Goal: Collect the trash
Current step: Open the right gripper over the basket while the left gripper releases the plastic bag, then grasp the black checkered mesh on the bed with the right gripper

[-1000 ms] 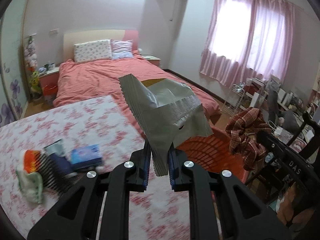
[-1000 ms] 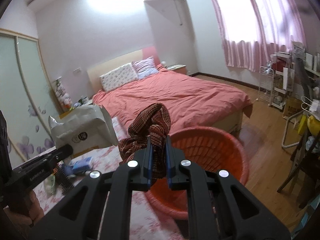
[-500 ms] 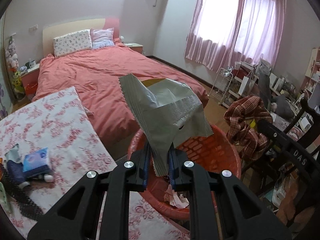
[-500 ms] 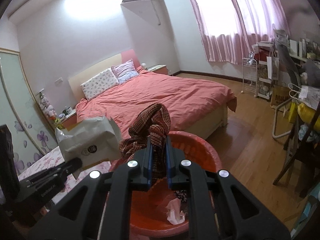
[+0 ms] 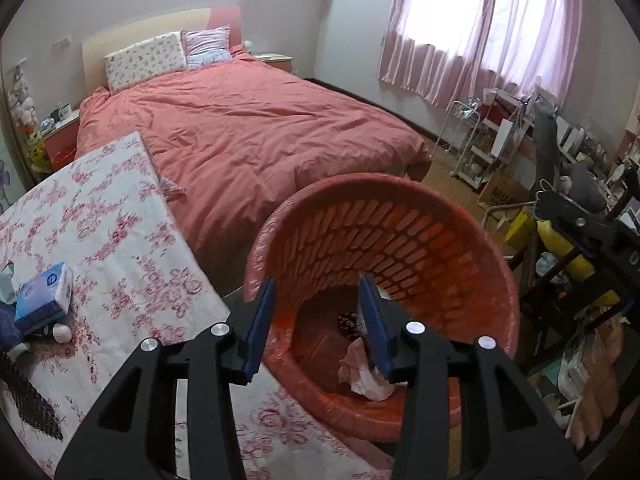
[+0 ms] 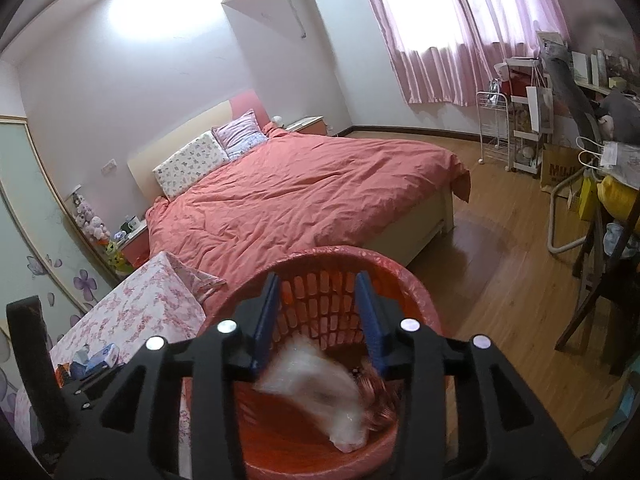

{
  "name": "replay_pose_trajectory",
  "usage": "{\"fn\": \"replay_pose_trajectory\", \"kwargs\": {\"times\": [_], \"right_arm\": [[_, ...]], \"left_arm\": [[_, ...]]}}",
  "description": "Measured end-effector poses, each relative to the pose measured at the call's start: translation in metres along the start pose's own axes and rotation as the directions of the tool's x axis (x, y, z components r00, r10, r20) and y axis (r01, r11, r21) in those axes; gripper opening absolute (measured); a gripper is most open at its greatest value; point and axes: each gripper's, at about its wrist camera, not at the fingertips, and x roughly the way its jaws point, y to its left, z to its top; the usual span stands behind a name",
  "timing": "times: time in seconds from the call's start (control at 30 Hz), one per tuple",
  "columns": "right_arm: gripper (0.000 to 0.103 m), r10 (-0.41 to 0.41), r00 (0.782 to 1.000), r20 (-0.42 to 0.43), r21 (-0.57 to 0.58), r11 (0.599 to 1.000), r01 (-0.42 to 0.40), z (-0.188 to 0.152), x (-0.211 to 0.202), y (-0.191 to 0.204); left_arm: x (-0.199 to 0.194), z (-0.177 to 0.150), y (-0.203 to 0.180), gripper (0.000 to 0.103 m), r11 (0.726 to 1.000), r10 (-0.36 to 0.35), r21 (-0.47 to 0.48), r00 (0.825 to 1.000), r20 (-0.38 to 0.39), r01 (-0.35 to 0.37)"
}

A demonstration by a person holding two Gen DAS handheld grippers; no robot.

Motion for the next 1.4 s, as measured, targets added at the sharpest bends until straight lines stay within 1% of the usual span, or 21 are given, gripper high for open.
{"fn": "replay_pose_trajectory", "kwargs": {"times": [0.13,0.23,0.37,0.43,0.5,0.53,0.67,0.73,0.77,0.83,0.87,0.93,0.97,1.03,1.07,1.1,1.17,1.23,1.27,1.33,1.4], "right_arm": [[0.048,-0.019,1.000,0.018,-0.013,1.000,0.019,0.000,-0.007,0.000],[0.050,-0.025,0.999,0.028,-0.028,0.999,0.026,0.001,-0.012,0.005],[0.053,-0.013,0.999,0.030,-0.054,0.998,0.015,-0.002,-0.019,0.018],[0.055,-0.005,1.000,0.030,-0.076,0.997,0.007,-0.005,-0.022,0.028],[0.056,0.005,1.000,0.027,-0.093,0.996,-0.003,-0.008,-0.026,0.037],[0.058,0.016,1.000,0.023,-0.107,0.994,-0.013,-0.010,-0.027,0.044],[0.059,0.054,0.999,0.002,-0.147,0.988,-0.053,-0.019,-0.031,0.072],[0.060,0.082,0.996,-0.017,-0.178,0.981,-0.084,-0.026,-0.032,0.090],[0.061,0.092,0.996,-0.023,-0.189,0.977,-0.094,-0.029,-0.033,0.098],[0.066,0.117,0.992,-0.038,-0.221,0.968,-0.122,-0.035,-0.034,0.118],[0.067,0.135,0.990,-0.049,-0.245,0.959,-0.143,-0.041,-0.034,0.131],[0.067,0.165,0.984,-0.073,-0.288,0.941,-0.179,-0.052,-0.034,0.155],[0.067,0.181,0.980,-0.088,-0.311,0.929,-0.199,-0.058,-0.034,0.170],[0.067,0.217,0.968,-0.126,-0.355,0.901,-0.248,-0.074,-0.033,0.198],[0.067,0.234,0.961,-0.147,-0.378,0.885,-0.273,-0.082,-0.032,0.213],[0.066,0.249,0.954,-0.167,-0.397,0.868,-0.296,-0.091,-0.031,0.228],[0.063,0.268,0.941,-0.204,-0.422,0.844,-0.332,-0.106,-0.027,0.253],[0.056,0.277,0.929,-0.247,-0.440,0.822,-0.362,-0.121,-0.021,0.277],[0.055,0.280,0.923,-0.263,-0.444,0.815,-0.373,-0.127,-0.017,0.287],[0.048,0.289,0.909,-0.300,-0.439,0.804,-0.401,-0.138,-0.011,0.303],[0.044,0.302,0.889,-0.344,-0.422,0.796,-0.433,-0.148,-0.001,0.320]], "left_arm": [[-0.008,-0.002,0.008,0.049,0.999,0.035,-0.005,0.999,0.011,-0.035],[-0.013,-0.002,0.015,0.050,0.998,0.064,-0.008,0.998,0.020,-0.064],[-0.027,-0.008,0.030,0.061,0.994,0.110,-0.018,0.993,0.035,-0.110],[-0.034,-0.012,0.040,0.063,0.991,0.131,-0.025,0.991,0.038,-0.130],[-0.042,-0.016,0.051,0.068,0.987,0.160,-0.037,0.986,0.040,-0.159],[-0.047,-0.019,0.058,0.069,0.983,0.181,-0.046,0.983,0.041,-0.179],[-0.065,-0.030,0.089,0.070,0.968,0.239,-0.087,0.970,0.042,-0.235],[-0.073,-0.036,0.104,0.073,0.959,0.268,-0.105,0.963,0.042,-0.262],[-0.080,-0.042,0.117,0.074,0.950,0.295,-0.124,0.955,0.044,-0.288],[-0.090,-0.048,0.134,0.074,0.938,0.323,-0.147,0.945,0.044,-0.314],[-0.098,-0.054,0.148,0.074,0.927,0.347,-0.167,0.937,0.045,-0.335],[-0.107,-0.063,0.166,0.074,0.909,0.384,-0.191,0.922,0.043,-0.370],[-0.115,-0.070,0.182,0.074,0.893,0.413,-0.214,0.910,0.033,-0.397],[-0.124,-0.079,0.201,0.074,0.873,0.440,-0.243,0.898,0.022,-0.422],[-0.132,-0.087,0.215,0.074,0.857,0.463,-0.264,0.886,0.018,-0.443],[-0.137,-0.092,0.224,0.074,0.849,0.474,-0.276,0.880,0.019,-0.451],[-0.148,-0.105,0.244,0.074,0.823,0.507,-0.303,0.862,0.009,-0.480],[-0.156,-0.111,0.255,0.074,0.810,0.521,-0.321,0.854,0.006,-0.491],[-0.162,-0.118,0.263,0.074,0.800,0.533,-0.333,0.846,0.010,-0.500],[-0.169,-0.124,0.272,0.074,0.790,0.550,-0.336,0.835,0.017,-0.514],[-0.173,-0.128,0.278,0.074,0.786,0.557,-0.336,0.830,0.020,-0.519]]}}
